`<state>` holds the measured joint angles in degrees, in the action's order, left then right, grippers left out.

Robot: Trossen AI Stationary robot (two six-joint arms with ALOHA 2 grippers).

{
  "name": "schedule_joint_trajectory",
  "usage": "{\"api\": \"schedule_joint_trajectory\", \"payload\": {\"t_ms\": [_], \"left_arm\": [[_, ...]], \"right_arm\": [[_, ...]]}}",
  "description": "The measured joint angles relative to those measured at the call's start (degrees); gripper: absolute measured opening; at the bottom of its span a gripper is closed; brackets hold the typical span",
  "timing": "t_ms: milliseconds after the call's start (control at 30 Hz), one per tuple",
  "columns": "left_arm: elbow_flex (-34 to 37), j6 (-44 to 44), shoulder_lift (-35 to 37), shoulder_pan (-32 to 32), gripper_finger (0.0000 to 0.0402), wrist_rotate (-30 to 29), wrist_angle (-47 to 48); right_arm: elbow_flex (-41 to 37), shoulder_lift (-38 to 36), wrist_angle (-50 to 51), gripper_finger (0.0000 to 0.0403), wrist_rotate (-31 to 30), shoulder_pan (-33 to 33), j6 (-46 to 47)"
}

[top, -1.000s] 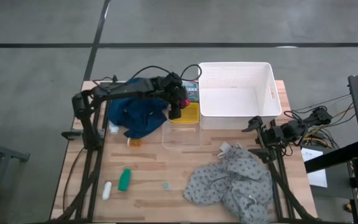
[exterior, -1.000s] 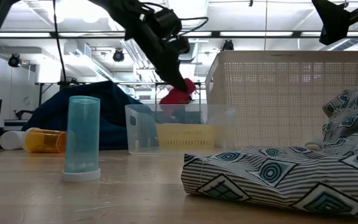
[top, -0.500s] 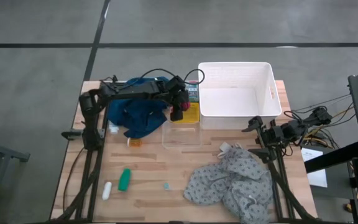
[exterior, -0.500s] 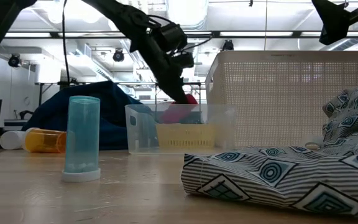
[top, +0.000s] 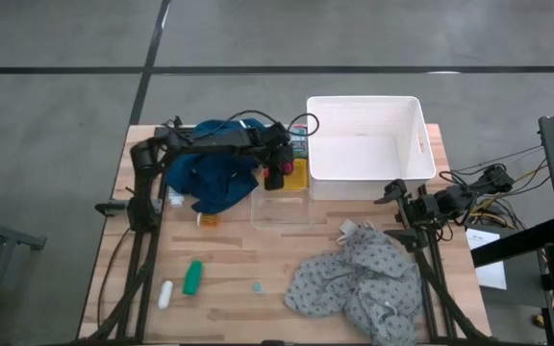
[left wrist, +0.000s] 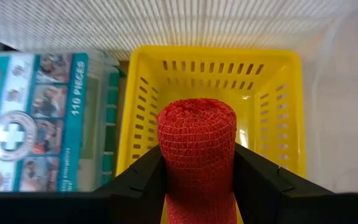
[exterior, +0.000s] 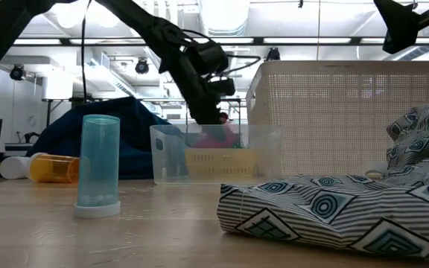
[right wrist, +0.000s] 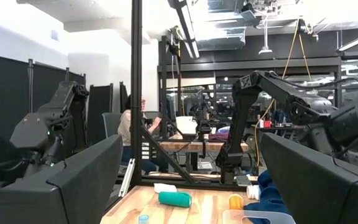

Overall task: Pick & Place Medicine items
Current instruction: Put the red bandage into the yellow bin

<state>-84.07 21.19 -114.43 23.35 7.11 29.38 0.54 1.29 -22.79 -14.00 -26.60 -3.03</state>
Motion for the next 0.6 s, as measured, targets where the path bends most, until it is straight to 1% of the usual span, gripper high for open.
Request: {"api": "schedule_joint_trajectory", "payload": {"t_ms": [467,600], "left_arm": [[0.04,-0.14,-1.67,0.04,0.0157,0.08,-0.18],[0.04,-0.15,-1.67,0.04,0.0163,1.35,-0.52]], "right_arm": [[0.0,0.01,0.0,0.038,0.0,-0.01,-0.02],[0.0,0.01,0.0,0.038,0.0,0.0,-0.02]]}}
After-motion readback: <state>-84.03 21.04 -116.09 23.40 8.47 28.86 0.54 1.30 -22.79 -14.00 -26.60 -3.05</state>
